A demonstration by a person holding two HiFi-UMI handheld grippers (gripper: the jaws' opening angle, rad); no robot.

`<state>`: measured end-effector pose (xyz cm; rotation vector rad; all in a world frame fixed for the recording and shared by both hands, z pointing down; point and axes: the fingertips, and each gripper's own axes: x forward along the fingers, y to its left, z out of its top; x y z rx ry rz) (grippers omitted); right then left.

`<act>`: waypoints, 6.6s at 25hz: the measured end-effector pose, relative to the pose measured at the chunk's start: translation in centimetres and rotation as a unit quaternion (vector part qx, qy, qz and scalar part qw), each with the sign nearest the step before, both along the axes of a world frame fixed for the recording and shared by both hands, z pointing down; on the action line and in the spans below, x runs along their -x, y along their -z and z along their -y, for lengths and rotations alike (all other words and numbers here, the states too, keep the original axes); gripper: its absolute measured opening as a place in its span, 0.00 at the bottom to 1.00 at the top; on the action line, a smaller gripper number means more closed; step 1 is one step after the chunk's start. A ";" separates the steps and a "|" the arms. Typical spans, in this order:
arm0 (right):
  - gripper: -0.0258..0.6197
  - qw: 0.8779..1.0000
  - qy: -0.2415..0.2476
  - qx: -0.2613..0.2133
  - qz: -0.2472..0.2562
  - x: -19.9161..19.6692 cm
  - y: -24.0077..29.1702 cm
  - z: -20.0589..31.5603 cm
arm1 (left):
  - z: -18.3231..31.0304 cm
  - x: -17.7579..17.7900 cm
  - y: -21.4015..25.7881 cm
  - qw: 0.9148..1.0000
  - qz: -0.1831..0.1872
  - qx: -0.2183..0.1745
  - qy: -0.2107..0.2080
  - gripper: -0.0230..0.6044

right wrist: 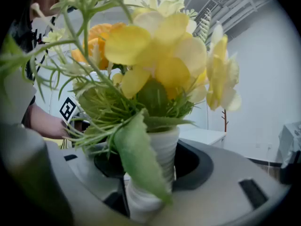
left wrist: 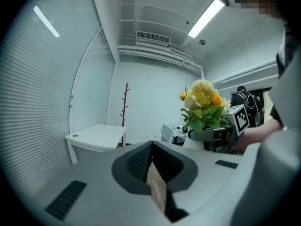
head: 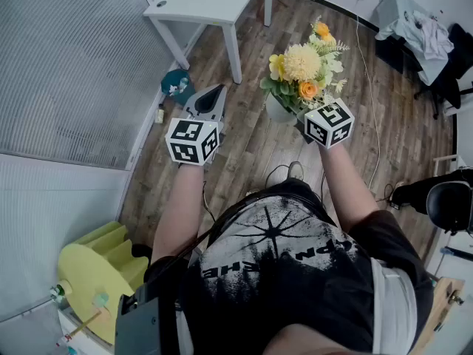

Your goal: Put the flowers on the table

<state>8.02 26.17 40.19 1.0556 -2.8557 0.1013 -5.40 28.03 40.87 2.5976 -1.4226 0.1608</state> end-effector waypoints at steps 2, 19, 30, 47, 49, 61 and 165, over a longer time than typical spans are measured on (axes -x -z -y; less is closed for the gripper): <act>0.42 1.000 -0.005 0.000 -0.010 -0.2 -0.3 0.0 | 0.0 -0.2 0.0 1.000 -0.002 0.003 0.002 0.06; 0.42 1.000 -0.003 0.004 -0.016 0.0 0.1 -0.7 | -0.6 -0.4 0.8 0.999 0.031 -0.010 0.004 0.06; 0.43 1.000 -0.003 0.012 -0.027 -0.2 -0.2 -0.7 | -0.2 -0.3 0.3 1.000 0.023 -0.006 0.006 0.06; 0.43 0.999 0.007 0.035 -0.033 -1.6 -3.5 7.1 | 6.9 -1.4 -3.1 0.999 0.027 0.031 0.028 0.06; 0.43 0.999 0.008 0.034 -0.032 -2.2 -3.3 9.2 | 8.9 -1.8 -3.4 0.998 0.029 0.037 0.034 0.06; 0.43 0.998 0.040 0.035 -0.045 -4.9 -3.2 22.2 | 19.9 -3.9 -4.2 0.995 0.031 0.057 0.072 0.06; 0.43 0.972 0.232 0.011 -0.031 19.5 -12.1 83.4 | 78.1 12.5 -14.1 0.974 0.018 0.158 0.161 0.06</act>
